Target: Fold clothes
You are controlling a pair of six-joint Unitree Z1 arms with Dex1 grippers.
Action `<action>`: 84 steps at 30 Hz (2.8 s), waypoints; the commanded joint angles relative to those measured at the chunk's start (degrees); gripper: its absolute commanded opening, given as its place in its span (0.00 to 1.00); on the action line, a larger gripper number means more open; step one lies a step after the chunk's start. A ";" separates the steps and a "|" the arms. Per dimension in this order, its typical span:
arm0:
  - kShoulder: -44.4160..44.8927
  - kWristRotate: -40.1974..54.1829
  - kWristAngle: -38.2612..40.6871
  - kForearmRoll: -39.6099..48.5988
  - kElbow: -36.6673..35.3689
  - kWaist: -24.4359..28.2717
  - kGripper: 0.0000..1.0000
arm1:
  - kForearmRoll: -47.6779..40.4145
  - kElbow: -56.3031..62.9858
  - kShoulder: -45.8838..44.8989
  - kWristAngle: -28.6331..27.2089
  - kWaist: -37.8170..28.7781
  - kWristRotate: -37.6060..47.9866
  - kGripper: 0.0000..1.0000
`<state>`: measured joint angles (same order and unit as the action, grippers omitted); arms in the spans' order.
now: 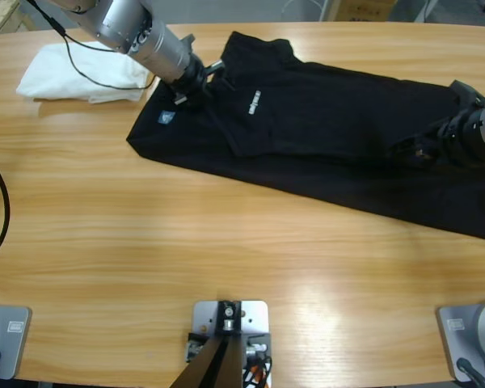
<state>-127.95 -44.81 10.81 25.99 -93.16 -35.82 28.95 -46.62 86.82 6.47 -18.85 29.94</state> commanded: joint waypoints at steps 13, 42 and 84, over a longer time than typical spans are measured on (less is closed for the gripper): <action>-4.08 0.16 -2.00 0.70 0.68 -1.53 0.95 | -1.61 2.32 2.78 0.47 1.44 -0.76 0.72; -4.15 1.66 0.00 -2.70 -0.15 -1.88 0.35 | -1.70 2.50 3.62 0.56 1.44 -0.76 0.71; 7.81 -33.43 -13.38 22.39 -7.32 -9.99 0.00 | -6.52 6.96 5.43 2.84 1.41 -0.06 0.71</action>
<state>-122.80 -70.69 -0.44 42.25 -100.64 -42.81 24.57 -42.09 89.49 7.74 -17.70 29.94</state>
